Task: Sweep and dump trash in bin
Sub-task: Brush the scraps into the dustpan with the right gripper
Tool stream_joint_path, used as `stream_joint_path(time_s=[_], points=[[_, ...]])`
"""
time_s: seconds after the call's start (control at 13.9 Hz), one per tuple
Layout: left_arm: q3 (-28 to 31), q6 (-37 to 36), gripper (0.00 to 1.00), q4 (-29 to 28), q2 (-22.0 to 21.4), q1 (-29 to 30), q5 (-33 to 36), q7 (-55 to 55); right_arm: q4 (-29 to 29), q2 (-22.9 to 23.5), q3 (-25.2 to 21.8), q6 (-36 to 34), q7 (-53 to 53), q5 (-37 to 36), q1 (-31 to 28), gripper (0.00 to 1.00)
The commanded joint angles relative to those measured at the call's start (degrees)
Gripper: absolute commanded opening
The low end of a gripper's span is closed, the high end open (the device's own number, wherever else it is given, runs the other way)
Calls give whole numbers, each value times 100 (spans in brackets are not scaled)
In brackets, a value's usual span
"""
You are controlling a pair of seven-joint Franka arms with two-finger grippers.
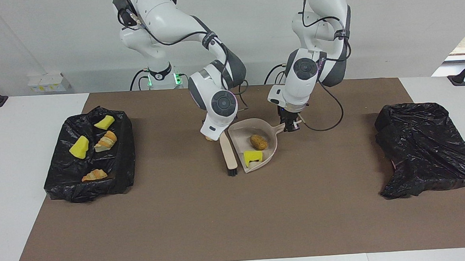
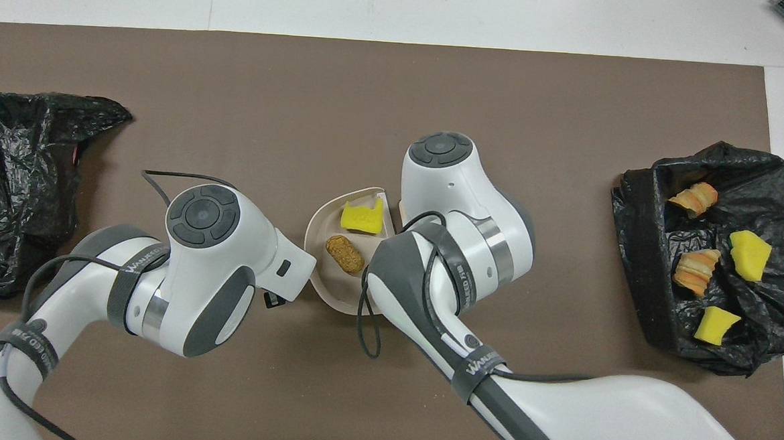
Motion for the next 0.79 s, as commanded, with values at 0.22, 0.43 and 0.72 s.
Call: stream_joint_path(time_s=[0.22, 0.43, 0.72], points=[[29, 72, 0, -208, -172, -64, 13, 0, -425, -958, -8, -440, 105, 109, -554, 0], [38, 63, 0, -208, -172, -29, 13, 509, -1264, -1361, -26, -40, 132, -14, -888, 0], [29, -42, 0, -217, -277, -511, 417, 388, -3420, -2408, -8, 1615, 140, 187, -1030, 0]])
